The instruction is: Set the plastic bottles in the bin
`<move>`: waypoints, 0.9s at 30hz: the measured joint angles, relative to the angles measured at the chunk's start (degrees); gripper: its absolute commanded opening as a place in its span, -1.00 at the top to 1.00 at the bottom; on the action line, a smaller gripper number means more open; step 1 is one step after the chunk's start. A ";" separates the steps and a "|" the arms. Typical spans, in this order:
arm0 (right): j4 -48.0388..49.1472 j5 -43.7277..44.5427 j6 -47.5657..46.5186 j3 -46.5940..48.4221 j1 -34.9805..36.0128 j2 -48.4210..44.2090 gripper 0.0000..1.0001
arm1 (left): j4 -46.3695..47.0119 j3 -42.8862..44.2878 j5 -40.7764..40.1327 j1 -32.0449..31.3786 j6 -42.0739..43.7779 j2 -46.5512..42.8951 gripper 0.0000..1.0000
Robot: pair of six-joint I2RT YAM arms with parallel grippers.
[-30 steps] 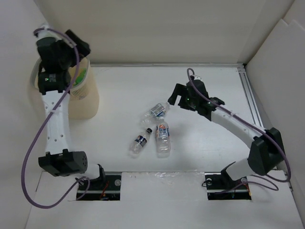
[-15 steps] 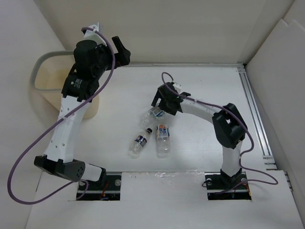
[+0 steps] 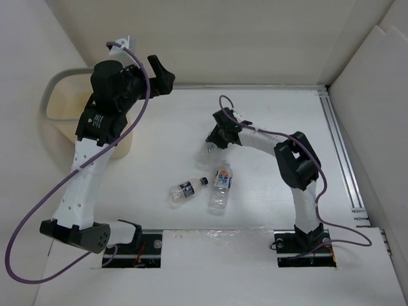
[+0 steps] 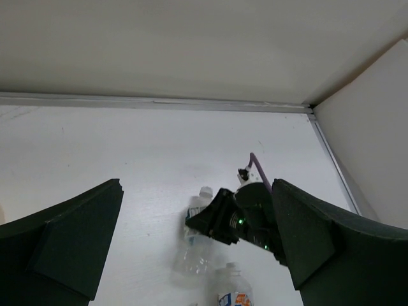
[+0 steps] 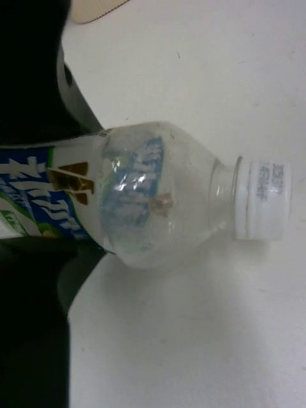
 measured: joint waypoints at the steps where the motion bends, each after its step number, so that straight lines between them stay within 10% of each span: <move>1: 0.61 -1.18 -0.31 0.17 -1.11 0.22 0.89 | 0.11 -0.55 0.76 0.00 0.04 -0.02 -1.00; 10: 4.85 -6.80 -7.56 4.02 -12.35 -1.51 1.00 | 2.14 -4.26 8.41 -5.16 0.46 0.33 -1.00; 19: 24.61 -28.70 -18.71 -9.03 -22.49 -29.18 1.00 | 13.64 -12.33 23.96 -7.76 -2.99 2.73 -1.00; 27: 44.24 -47.56 -13.57 -21.00 -27.17 -42.97 1.00 | 16.72 -4.81 24.33 -22.27 -2.89 14.73 -1.00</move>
